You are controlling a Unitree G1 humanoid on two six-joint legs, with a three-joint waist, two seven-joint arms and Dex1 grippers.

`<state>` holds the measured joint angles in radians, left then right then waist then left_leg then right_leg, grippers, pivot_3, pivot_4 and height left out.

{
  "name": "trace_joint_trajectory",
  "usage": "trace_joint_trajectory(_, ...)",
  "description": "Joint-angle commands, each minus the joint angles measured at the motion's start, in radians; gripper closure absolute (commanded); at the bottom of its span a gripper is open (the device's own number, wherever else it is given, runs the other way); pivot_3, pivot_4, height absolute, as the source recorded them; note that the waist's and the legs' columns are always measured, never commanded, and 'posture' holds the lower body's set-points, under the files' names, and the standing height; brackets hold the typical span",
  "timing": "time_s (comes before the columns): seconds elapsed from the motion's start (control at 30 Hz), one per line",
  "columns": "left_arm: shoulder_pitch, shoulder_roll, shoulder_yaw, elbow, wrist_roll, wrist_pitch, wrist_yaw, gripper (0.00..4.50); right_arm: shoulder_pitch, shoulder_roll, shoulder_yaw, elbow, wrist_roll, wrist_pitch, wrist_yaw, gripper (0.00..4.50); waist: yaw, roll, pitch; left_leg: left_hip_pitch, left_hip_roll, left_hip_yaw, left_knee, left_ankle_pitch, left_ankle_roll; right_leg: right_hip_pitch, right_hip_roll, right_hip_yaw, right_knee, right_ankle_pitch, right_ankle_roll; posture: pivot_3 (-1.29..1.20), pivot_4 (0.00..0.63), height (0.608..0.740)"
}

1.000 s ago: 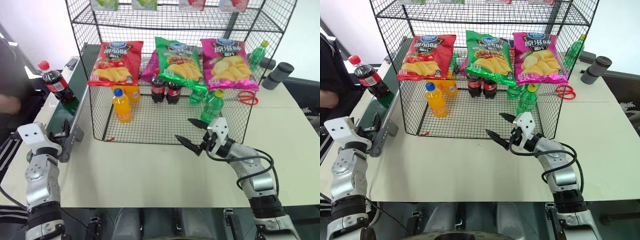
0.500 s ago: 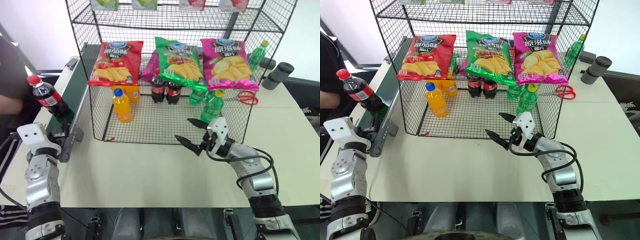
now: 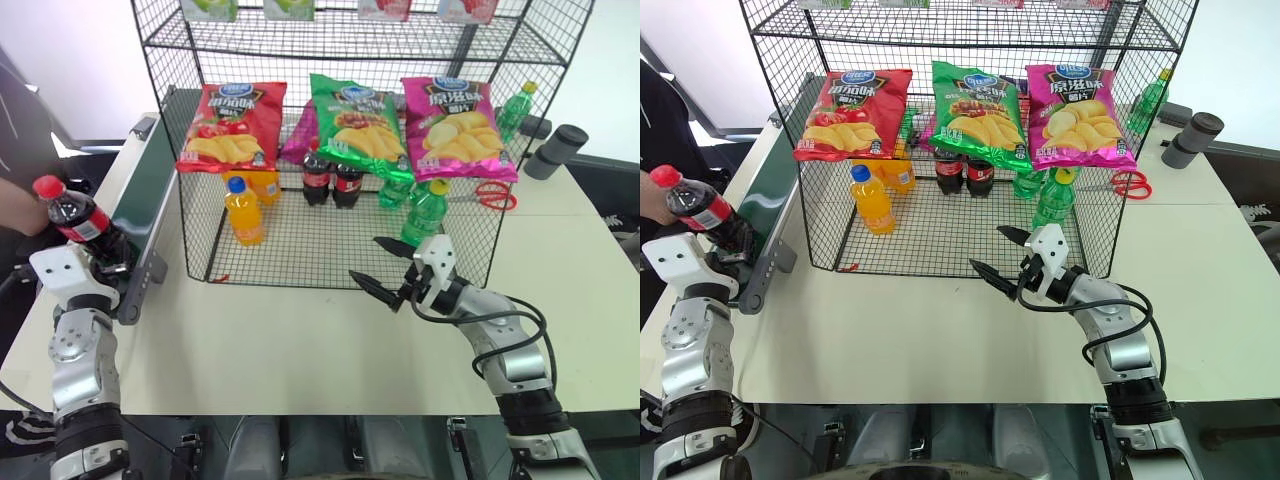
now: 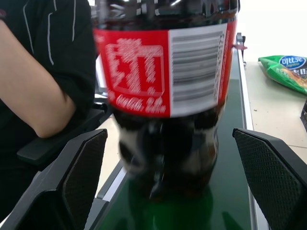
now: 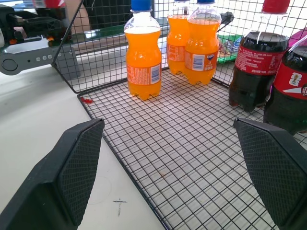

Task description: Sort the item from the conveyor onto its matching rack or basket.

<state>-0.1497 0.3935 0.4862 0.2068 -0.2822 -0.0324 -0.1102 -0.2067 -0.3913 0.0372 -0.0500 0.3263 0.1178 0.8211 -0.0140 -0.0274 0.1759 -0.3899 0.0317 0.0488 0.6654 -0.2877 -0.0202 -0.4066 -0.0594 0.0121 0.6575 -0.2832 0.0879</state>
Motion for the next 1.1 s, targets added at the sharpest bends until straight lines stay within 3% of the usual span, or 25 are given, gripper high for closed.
trace_joint_trajectory(0.03,0.0,0.021,0.026,-0.023,0.01,-0.027,0.015,0.0,-0.015,0.003,0.001,-0.017,0.002,-0.014,0.001,0.01,0.0,0.0,0.0,0.0,0.0,0.0,0.0,0.0,0.0,0.0,0.0,0.0,0.0,0.0,0.0,0.0,0.15,0.74)
trace_joint_trajectory(0.1,0.0,0.021,0.027,-0.022,0.01,-0.028,0.017,0.0,-0.015,0.004,0.002,-0.016,0.001,-0.014,0.0,0.01,0.0,0.0,0.0,0.0,0.0,0.0,0.0,0.0,0.0,0.0,0.0,0.0,0.0,0.0,0.0,0.0,0.15,0.74)
trace_joint_trajectory(0.2,0.0,0.022,0.031,-0.018,0.017,-0.029,0.026,0.82,-0.018,0.005,0.005,-0.015,0.0,-0.014,-0.001,0.0,0.0,0.0,0.0,0.0,0.0,0.0,0.0,0.0,0.0,0.0,0.0,0.0,0.0,0.0,0.0,0.0,0.15,0.74)
trace_joint_trajectory(0.27,0.002,0.024,0.032,-0.016,0.02,-0.028,0.028,1.63,-0.019,0.006,0.006,-0.015,-0.001,-0.014,-0.001,0.0,0.002,0.0,0.0,0.0,0.0,0.0,0.0,0.0,0.0,0.0,0.0,0.0,0.0,0.0,0.0,0.0,0.15,0.74)
trace_joint_trajectory(0.43,0.013,0.033,0.042,-0.058,-0.006,-0.05,-0.01,1.63,-0.022,0.006,0.008,-0.017,-0.001,-0.013,-0.003,0.0,0.001,0.0,0.0,0.0,0.0,0.0,0.0,0.0,0.0,0.0,-0.001,0.0,0.0,0.0,0.0,0.0,0.15,0.74)
trace_joint_trajectory(0.6,0.03,0.085,0.048,-0.19,-0.118,-0.006,-0.148,1.63,-0.027,-0.002,0.007,-0.044,0.013,0.009,0.006,0.0,0.001,-0.003,0.0,-0.001,0.0,-0.001,0.0,0.0,0.0,-0.001,-0.001,-0.001,0.0,0.0,0.0,0.0,0.15,0.74)
trace_joint_trajectory(0.8,0.13,0.237,-0.012,-0.506,-0.4,0.267,-0.436,1.63,-0.043,-0.018,0.008,-0.1,0.084,0.09,0.053,0.0,-0.004,-0.003,0.0,-0.002,0.0,-0.001,-0.002,0.0,0.0,-0.001,-0.002,0.0,-0.003,0.0,-0.001,0.0,0.15,0.74)
trace_joint_trajectory(0.93,0.175,0.314,-0.131,-0.646,-0.541,0.459,-0.571,1.63,-0.059,-0.019,0.008,-0.158,0.147,0.168,0.068,0.0,-0.005,0.0,0.001,-0.002,0.0,-0.001,-0.003,0.0,-0.001,-0.001,-0.003,0.0,-0.004,0.0,-0.001,0.0,0.15,0.74)
trace_joint_trajectory(1.1,0.074,0.275,-0.372,-0.644,-0.433,0.48,-0.632,1.63,-0.061,-0.009,0.029,-0.208,0.169,0.228,0.054,0.0,-0.001,0.0,0.001,-0.002,0.0,-0.001,-0.003,0.0,0.0,-0.001,-0.003,-0.001,-0.003,-0.001,-0.002,0.0,0.15,0.74)
